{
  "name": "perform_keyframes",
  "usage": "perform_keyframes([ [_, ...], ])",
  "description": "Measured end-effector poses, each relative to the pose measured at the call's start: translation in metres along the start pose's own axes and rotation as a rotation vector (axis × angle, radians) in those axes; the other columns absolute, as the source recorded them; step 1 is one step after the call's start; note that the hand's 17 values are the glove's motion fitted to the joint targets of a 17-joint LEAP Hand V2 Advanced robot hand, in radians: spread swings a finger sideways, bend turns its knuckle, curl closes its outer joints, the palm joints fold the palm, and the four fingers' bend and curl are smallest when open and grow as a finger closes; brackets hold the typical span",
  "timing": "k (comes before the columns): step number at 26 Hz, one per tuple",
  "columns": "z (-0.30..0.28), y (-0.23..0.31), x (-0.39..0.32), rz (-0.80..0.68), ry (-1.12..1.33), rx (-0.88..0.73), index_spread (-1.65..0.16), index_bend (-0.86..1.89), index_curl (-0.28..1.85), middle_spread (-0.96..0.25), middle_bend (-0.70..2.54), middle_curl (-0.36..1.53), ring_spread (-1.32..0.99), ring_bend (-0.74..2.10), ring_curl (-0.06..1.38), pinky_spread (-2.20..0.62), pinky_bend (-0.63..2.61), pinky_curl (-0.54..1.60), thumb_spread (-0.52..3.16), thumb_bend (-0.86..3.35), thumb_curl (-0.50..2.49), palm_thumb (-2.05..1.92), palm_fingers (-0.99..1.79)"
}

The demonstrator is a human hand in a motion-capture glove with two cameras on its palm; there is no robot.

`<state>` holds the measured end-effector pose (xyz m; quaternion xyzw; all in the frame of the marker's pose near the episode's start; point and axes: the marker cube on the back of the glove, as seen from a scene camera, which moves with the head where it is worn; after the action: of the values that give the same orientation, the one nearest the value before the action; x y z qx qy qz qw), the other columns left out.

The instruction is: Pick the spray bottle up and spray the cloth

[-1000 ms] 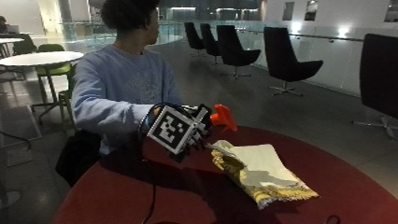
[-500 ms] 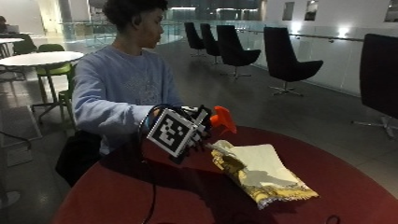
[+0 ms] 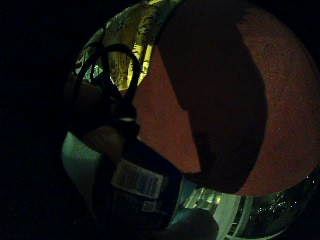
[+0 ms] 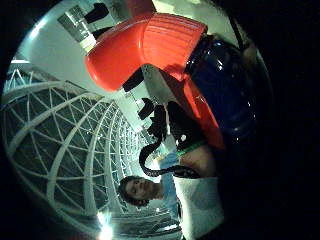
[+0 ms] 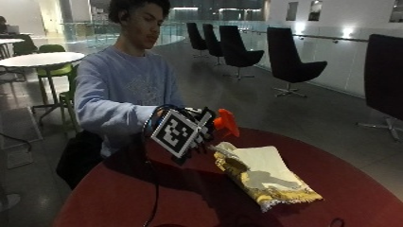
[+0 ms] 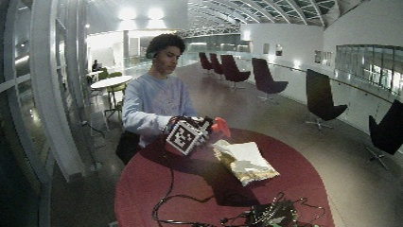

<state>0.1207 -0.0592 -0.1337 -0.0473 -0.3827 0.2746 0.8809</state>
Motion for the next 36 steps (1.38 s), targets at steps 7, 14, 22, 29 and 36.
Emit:
perform_keyframes([
  [7, 0.001, -0.005, -0.003, 0.004, -0.007, 0.030, -0.12, 0.14, 0.37, -0.03, 0.32, 0.47, 0.03, 0.51, 0.41, 0.22, 0.28, 0.38, 1.17, -0.02, 0.40, 0.61, 1.16],
  [14, 0.027, 0.008, -0.014, -0.131, -0.096, 0.050, -0.13, 0.15, 0.37, -0.03, 0.33, 0.47, 0.03, 0.51, 0.41, 0.21, 0.26, 0.37, 1.16, -0.02, 0.40, 0.60, 1.13],
  [22, 0.087, 0.020, -0.059, -0.543, -0.322, -0.043, -0.18, 0.16, 0.38, -0.04, 0.37, 0.48, 0.01, 0.45, 0.40, 0.22, 0.13, 0.33, 1.12, -0.02, 0.40, 0.62, 1.05],
  [29, 0.168, -0.021, -0.093, -0.766, -0.397, 0.064, -0.23, 0.20, 0.41, -0.06, 0.31, 0.47, -0.01, 0.42, 0.40, 0.21, 0.11, 0.29, 1.08, 0.01, 0.42, 0.71, 0.95],
  [36, 0.219, -0.063, -0.116, -0.803, -0.358, 0.088, -0.26, 0.19, 0.42, -0.09, 0.29, 0.47, -0.03, 0.41, 0.40, 0.22, 0.12, 0.26, 1.05, -0.01, 0.44, 0.76, 0.93],
])
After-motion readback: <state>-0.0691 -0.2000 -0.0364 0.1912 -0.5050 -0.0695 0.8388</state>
